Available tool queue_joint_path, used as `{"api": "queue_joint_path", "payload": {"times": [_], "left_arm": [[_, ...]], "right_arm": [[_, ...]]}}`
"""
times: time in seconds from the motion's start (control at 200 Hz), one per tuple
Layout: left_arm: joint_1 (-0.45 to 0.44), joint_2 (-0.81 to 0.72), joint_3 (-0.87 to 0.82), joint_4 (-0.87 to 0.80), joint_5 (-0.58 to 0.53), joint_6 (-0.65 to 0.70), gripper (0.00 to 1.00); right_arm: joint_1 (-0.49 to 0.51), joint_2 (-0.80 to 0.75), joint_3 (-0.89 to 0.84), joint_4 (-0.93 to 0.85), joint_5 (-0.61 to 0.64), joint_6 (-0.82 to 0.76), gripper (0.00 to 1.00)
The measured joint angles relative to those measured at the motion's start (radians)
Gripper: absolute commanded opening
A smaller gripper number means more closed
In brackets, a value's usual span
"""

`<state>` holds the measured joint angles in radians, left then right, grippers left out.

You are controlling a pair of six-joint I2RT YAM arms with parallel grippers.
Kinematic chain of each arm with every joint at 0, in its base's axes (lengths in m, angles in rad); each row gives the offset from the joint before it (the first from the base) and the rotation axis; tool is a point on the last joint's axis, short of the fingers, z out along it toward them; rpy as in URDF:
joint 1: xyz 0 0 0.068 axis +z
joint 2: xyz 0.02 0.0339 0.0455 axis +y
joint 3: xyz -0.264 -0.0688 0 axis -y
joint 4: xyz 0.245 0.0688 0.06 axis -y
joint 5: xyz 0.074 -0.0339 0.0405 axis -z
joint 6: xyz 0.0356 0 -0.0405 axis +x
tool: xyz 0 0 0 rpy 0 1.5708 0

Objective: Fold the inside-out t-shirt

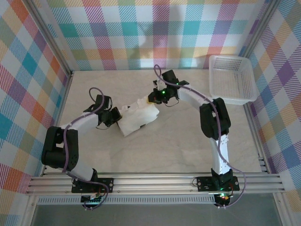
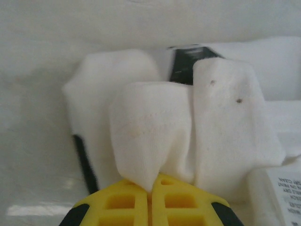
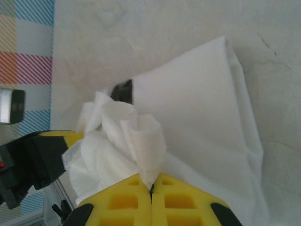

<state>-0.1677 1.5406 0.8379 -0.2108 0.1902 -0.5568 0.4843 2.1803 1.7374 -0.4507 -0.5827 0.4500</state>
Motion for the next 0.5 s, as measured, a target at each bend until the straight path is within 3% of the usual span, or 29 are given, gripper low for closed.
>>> {"api": "queue_joint_path", "payload": {"times": [0.105, 0.24, 0.395, 0.5], "left_arm": [[0.000, -0.004, -0.069, 0.076, -0.076, -0.001, 0.00], [0.003, -0.005, -0.090, 0.136, -0.107, 0.002, 0.23], [0.028, -0.080, -0.095, 0.154, -0.138, 0.008, 0.45], [0.051, -0.213, -0.097, 0.127, -0.160, 0.018, 0.61]], "right_arm": [[0.004, 0.121, 0.068, -0.024, -0.038, -0.026, 0.13], [0.006, 0.179, 0.091, -0.061, -0.049, -0.042, 0.41], [0.006, 0.156, 0.146, -0.097, -0.034, -0.047, 0.59], [0.001, 0.036, 0.053, -0.066, 0.013, -0.035, 0.67]]}}
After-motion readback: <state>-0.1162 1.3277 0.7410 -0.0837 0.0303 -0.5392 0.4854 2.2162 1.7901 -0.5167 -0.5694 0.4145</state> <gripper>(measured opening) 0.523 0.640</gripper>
